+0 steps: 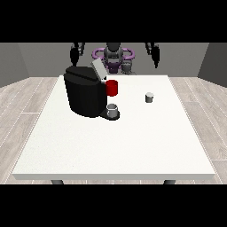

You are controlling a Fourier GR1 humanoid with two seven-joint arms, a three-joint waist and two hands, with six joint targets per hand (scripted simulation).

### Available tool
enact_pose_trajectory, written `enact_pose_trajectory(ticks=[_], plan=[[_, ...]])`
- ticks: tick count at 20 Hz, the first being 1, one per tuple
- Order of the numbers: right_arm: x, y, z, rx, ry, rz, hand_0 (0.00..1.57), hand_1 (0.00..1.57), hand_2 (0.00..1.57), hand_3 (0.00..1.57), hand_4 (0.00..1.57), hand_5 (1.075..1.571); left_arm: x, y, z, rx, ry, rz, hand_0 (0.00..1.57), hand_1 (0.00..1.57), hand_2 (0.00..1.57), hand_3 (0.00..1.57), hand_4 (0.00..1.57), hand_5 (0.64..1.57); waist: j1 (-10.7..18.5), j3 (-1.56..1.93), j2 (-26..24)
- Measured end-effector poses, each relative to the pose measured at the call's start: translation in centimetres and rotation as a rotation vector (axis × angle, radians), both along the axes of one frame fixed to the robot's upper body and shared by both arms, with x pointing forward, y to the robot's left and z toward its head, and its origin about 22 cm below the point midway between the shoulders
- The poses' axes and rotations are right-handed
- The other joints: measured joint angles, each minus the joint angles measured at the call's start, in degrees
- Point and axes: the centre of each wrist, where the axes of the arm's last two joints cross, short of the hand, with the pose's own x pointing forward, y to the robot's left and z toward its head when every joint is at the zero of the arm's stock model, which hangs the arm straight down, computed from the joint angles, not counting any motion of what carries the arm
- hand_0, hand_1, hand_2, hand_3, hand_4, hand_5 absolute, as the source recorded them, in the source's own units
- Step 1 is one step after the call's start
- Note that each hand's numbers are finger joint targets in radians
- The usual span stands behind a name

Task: Insert the coffee pod into the coffee machine and close the lid

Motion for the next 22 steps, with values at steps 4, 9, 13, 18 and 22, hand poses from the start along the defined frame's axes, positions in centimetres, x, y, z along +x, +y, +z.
enact_pose_trajectory(ticks=[4, 9, 13, 18, 22], plan=[[0.3, -0.4, 0.0, -0.006, -0.006, 0.016, 0.00, 0.00, 0.00, 0.00, 0.00, 1.571, 0.8, 1.5, 1.0, 0.100, -0.035, -0.065, 0.00, 0.00, 0.00, 0.00, 0.00, 1.571, -0.7, -0.58, 1.4], [0.8, -0.8, 0.7, -0.102, -0.059, -0.014, 0.00, 0.00, 0.00, 0.00, 0.00, 1.571, 2.2, 5.4, 3.1, 0.327, -0.052, -0.165, 0.00, 0.00, 0.00, 0.00, 0.00, 1.571, -3.7, -0.86, 5.3], [2.0, 1.1, 2.5, -0.165, -0.132, -0.018, 0.00, 0.00, 0.00, 0.00, 0.00, 1.571, 4.8, 8.2, 5.5, 0.435, -0.037, -0.158, 0.00, 0.00, 0.00, 0.00, 0.00, 1.571, -7.0, -0.94, 9.1], [2.6, 3.0, 3.8, -0.189, -0.195, 0.000, 0.00, 0.00, 0.00, 0.00, 0.00, 1.571, 6.8, 10.7, 7.0, 0.557, 0.009, -0.157, 0.00, 0.00, 0.00, 0.00, 0.00, 1.571, -9.9, -0.96, 13.0], [3.0, 3.2, 4.5, -0.194, -0.209, 0.007, 0.00, 0.00, 0.00, 0.00, 0.00, 1.571, 7.8, 11.7, 6.2, 0.617, 0.045, -0.168, 0.00, 0.00, 0.00, 0.00, 0.00, 1.571, -10.6, -0.96, 15.1]])
